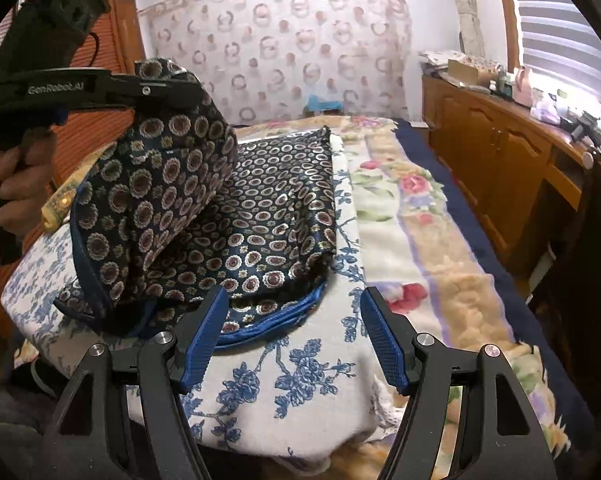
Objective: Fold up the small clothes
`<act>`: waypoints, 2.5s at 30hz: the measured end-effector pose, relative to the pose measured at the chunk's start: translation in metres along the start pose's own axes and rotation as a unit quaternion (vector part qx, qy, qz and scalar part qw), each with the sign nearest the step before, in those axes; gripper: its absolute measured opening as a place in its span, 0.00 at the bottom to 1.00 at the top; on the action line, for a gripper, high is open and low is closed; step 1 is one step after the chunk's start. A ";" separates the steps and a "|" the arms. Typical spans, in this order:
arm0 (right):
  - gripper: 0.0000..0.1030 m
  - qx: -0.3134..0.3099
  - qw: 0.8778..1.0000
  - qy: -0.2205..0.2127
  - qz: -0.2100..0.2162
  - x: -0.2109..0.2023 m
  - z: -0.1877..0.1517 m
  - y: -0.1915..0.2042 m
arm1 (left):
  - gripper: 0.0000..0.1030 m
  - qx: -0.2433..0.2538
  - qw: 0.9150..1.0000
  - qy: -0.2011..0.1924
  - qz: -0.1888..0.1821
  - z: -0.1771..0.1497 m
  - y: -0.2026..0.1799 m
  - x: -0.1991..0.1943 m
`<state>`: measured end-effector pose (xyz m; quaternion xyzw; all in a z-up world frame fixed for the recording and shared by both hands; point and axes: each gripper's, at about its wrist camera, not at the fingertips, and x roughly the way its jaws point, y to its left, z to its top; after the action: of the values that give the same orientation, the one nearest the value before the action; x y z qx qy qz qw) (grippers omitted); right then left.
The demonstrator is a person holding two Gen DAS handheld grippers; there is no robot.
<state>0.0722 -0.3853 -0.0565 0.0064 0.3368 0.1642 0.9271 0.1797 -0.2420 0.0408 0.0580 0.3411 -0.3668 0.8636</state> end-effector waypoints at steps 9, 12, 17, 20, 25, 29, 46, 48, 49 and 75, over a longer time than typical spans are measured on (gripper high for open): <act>0.68 -0.005 1.000 -0.003 -0.003 0.002 0.006 0.007 | 0.34 0.001 1.000 -0.021 0.022 -0.014 0.013 -0.039; 0.68 -0.008 1.000 -0.008 -0.004 0.000 0.011 0.010 | 0.57 -0.005 0.999 -0.028 0.039 -0.027 0.026 -0.052; 0.68 -0.008 1.000 -0.015 -0.004 0.000 0.020 0.017 | 0.60 -0.028 0.997 -0.015 0.064 -0.055 0.056 -0.063; 0.68 -0.015 1.000 -0.017 -0.004 0.003 0.025 0.022 | 0.60 -0.043 0.996 -0.003 0.077 -0.080 0.074 -0.066; 0.68 -0.034 0.999 -0.015 0.002 0.014 0.035 0.035 | 0.60 -0.068 0.989 0.034 0.124 -0.122 0.107 -0.060; 0.68 -0.060 0.998 -0.007 0.007 0.030 0.045 0.050 | 0.60 -0.086 0.985 0.057 0.139 -0.147 0.127 -0.053; 0.74 -0.196 0.979 0.057 0.020 0.117 0.084 0.094 | 0.63 -0.082 0.982 0.076 0.149 -0.176 0.138 -0.033; 0.74 -0.203 0.976 0.077 0.019 0.129 0.085 0.095 | 0.70 -0.080 0.983 0.077 0.147 -0.177 0.138 -0.032; 0.74 -0.206 0.975 0.084 0.019 0.132 0.084 0.095 | 0.73 -0.077 0.984 0.079 0.143 -0.177 0.136 -0.031; 0.60 -0.291 0.945 0.151 0.009 0.185 0.091 0.119 | 0.93 -0.068 0.983 0.091 0.146 -0.177 0.134 -0.024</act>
<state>0.2263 -0.2063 -0.0862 -0.2854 0.4103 0.2625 0.8254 0.1612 -0.0691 -0.0983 0.0816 0.4304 -0.2062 0.8750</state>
